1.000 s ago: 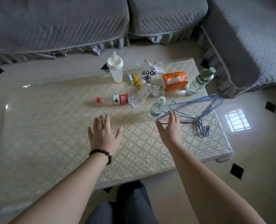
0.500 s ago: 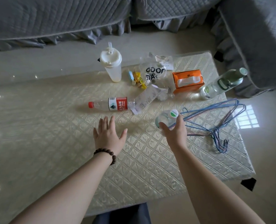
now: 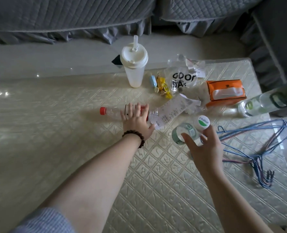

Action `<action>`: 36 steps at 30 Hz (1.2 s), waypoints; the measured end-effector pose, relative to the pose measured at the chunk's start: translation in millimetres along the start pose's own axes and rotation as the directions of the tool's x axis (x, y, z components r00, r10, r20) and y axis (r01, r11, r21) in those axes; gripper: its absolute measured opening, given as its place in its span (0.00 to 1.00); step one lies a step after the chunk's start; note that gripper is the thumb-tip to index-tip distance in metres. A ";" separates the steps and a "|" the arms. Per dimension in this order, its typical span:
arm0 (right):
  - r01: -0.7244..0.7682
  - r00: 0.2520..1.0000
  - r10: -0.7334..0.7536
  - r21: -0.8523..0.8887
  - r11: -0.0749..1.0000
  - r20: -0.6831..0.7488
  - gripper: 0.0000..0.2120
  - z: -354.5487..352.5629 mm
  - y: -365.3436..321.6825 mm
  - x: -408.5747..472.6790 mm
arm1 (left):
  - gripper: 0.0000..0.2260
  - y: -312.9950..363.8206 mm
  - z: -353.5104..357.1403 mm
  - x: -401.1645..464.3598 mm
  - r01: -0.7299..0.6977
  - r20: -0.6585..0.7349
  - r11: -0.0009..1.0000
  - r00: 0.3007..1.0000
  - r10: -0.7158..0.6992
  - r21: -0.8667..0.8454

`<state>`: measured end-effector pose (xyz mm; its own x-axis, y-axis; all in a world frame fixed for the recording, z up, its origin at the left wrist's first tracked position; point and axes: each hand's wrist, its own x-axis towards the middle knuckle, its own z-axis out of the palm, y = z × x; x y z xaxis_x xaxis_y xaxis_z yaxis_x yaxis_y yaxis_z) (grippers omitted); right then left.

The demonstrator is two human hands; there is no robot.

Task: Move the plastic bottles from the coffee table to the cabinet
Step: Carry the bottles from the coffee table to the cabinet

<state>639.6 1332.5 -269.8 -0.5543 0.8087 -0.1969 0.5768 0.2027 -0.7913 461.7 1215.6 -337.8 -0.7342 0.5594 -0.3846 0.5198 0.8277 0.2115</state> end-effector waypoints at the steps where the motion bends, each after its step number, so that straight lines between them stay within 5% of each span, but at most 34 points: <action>1: -0.001 1.000 0.001 0.007 1.000 0.008 0.25 2.6 2.0 -2.8 | 0.34 -2.1 3.2 0.5 -0.016 -0.009 1.000 1.000 0.016 0.023; 8: -0.048 0.996 0.047 0.003 0.999 0.076 0.25 6.7 -3.6 -20.3 | 0.38 -30.1 13.3 -35.5 -0.166 0.017 0.981 0.986 0.165 0.103; 21: -0.043 0.992 0.042 0.006 0.999 0.115 0.25 11.8 -24.9 -23.8 | 0.36 -29.6 6.5 -37.4 -0.197 0.158 0.980 0.969 0.190 0.031; 26: -0.046 0.990 0.047 -0.009 0.999 0.134 0.24 10.2 -27.4 -28.8 | 0.27 -56.0 25.6 -75.8 -0.376 0.128 0.916 0.924 0.360 0.140; 30: -0.023 0.987 0.026 -0.020 1.000 0.157 0.24 14.3 -33.3 -30.1 | 0.27 -81.5 33.2 -100.3 -0.437 0.139 0.898 0.893 0.428 0.046; 33: -0.010 0.982 0.015 -0.029 1.000 0.186 0.24 20.3 -39.8 -28.5 | 0.37 -80.1 28.1 -107.0 -0.334 0.064 0.941 0.939 0.337 -0.049; 36: -0.010 0.978 0.018 -0.039 0.999 0.206 0.25 26.9 -43.0 -24.8 | 0.46 -66.9 20.4 -102.0 0.067 -0.033 0.925 0.996 -0.086 -0.374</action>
<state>612.4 1288.8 -246.5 -0.6559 0.6809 -0.3257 0.6050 0.2162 -0.7663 510.8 1102.3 -331.1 -0.7902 0.4876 -0.3713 0.2683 0.8199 0.5057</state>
